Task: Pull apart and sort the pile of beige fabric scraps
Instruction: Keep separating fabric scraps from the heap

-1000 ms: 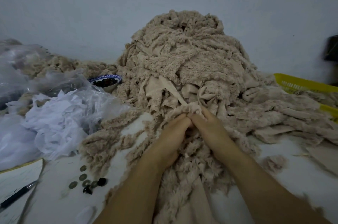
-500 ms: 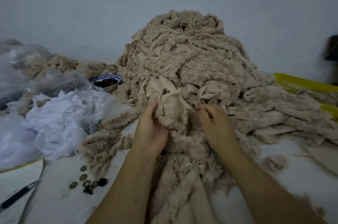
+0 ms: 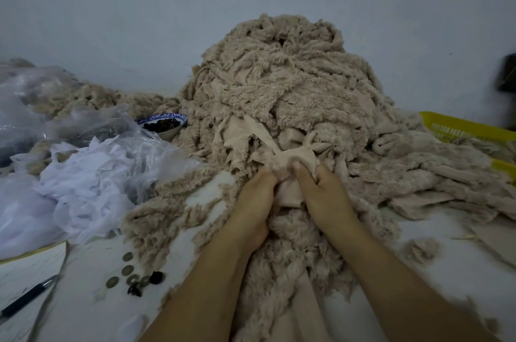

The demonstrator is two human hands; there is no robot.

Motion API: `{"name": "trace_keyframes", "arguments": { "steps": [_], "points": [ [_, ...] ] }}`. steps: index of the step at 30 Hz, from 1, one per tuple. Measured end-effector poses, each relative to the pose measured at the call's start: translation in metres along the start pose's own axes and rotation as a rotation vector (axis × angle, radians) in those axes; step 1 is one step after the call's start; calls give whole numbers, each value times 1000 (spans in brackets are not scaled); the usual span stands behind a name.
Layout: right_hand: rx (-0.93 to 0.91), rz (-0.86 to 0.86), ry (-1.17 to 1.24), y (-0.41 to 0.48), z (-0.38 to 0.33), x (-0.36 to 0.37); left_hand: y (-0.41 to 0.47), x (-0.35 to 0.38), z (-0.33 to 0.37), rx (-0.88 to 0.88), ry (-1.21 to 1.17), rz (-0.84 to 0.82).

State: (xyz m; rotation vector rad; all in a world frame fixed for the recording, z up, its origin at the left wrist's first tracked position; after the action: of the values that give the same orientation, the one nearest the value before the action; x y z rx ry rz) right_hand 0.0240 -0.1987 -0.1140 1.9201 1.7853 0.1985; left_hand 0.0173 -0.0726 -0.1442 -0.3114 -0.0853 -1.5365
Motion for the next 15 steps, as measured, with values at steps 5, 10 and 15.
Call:
{"name": "trace_keyframes", "arguments": {
  "steps": [5,10,15],
  "points": [
    [188,-22,211,-3,13,5,-7,9,8,96,108,-117],
    [235,-30,523,-2,18,11,-5,-10,3,-29,0,105],
    [230,-98,675,3,15,14,-4,-9,4,-128,-476,-13]
  ]
}}
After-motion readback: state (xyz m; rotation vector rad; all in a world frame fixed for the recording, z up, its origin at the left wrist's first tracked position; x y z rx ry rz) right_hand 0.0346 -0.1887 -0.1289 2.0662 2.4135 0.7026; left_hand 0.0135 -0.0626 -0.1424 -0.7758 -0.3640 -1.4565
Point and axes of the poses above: each hand's wrist, its own y-axis towards the middle knuckle, its own x-axis out of the palm, z = x × y, the point moved 8 cm from there along y, towards the middle knuckle, and after that the axes turned 6 degrees about -x, right-handed, at the moved point
